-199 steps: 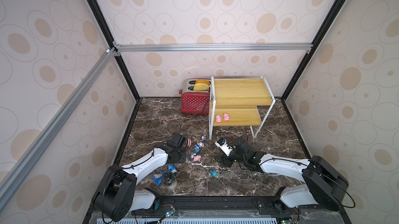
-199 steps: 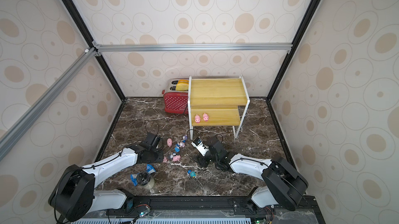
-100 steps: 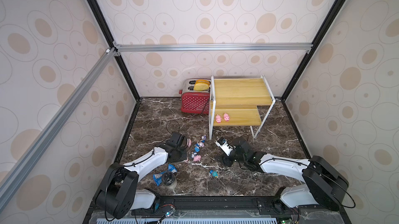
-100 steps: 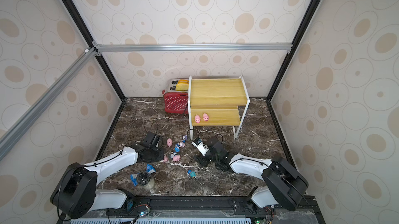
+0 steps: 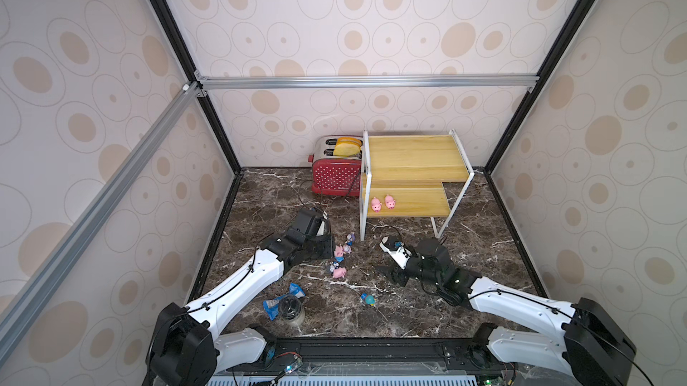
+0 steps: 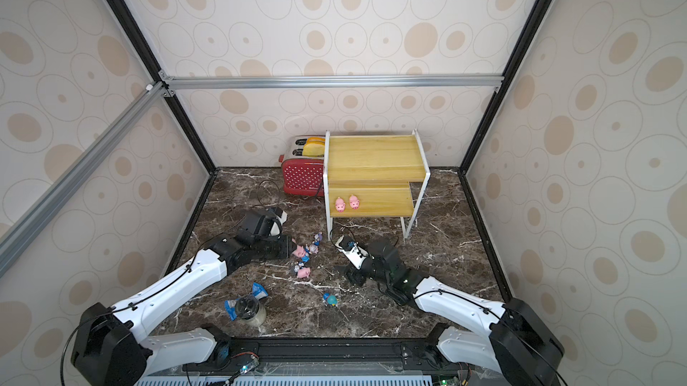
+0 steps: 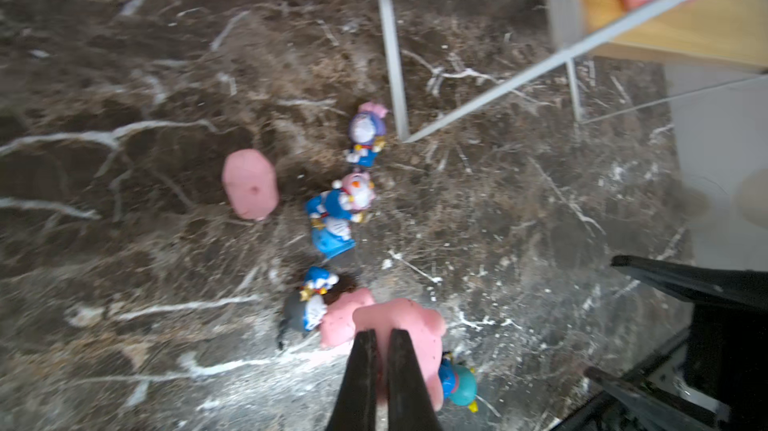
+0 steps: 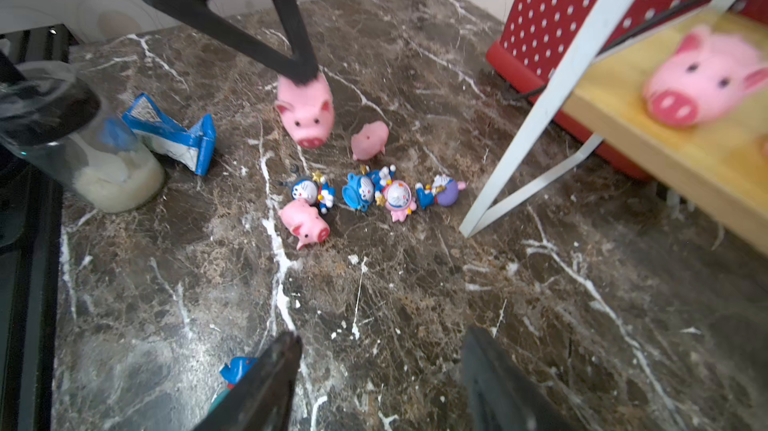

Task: Organize plastic toys on shelves
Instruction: Pick up the plastic toy at the center of the board, then place the plastic toy on the shelf.

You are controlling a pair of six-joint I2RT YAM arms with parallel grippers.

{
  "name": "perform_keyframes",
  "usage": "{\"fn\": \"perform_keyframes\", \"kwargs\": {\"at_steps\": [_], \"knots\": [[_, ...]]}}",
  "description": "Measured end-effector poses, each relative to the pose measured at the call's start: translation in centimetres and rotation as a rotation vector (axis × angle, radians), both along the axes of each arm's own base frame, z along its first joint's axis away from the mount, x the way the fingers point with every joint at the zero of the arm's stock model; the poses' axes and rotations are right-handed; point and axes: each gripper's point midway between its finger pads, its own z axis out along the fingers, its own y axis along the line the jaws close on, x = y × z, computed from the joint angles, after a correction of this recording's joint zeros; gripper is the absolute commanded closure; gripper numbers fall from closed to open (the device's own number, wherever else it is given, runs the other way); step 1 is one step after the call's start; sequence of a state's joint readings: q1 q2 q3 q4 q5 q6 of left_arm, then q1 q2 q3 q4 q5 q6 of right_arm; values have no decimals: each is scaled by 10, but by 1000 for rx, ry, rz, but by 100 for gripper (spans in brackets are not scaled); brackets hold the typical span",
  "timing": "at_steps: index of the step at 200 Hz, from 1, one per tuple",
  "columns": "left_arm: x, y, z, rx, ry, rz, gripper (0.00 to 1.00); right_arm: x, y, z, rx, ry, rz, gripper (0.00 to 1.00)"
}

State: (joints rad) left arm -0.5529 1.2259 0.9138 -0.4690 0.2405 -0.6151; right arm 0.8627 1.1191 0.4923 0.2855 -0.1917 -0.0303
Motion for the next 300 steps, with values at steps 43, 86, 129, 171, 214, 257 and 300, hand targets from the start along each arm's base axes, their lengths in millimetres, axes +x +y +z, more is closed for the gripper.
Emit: {"fn": "perform_keyframes", "kwargs": {"at_steps": [43, 86, 129, 171, 214, 257, 300], "knots": [[2, -30, 27, -133, -1, -38, 100, 2, 15, 28, 45, -91, 68, 47], [2, -41, 36, -186, 16, -51, 100, 11, 36, 43, 88, -114, 103, 49], [0, -44, 39, -212, 30, -53, 100, 18, 47, 53, 110, -130, 110, 56], [2, -47, 44, -233, 27, -52, 100, 17, 54, 55, 117, -128, 129, 56], [4, -52, 52, -266, 16, -56, 100, 20, 56, 45, 104, -107, 116, 60], [4, -52, 53, -273, 13, -56, 100, 24, 56, 45, 115, -99, 98, 73], [4, -53, 54, -275, 14, -60, 87, 25, 55, 47, 116, -107, 82, 86]]}}
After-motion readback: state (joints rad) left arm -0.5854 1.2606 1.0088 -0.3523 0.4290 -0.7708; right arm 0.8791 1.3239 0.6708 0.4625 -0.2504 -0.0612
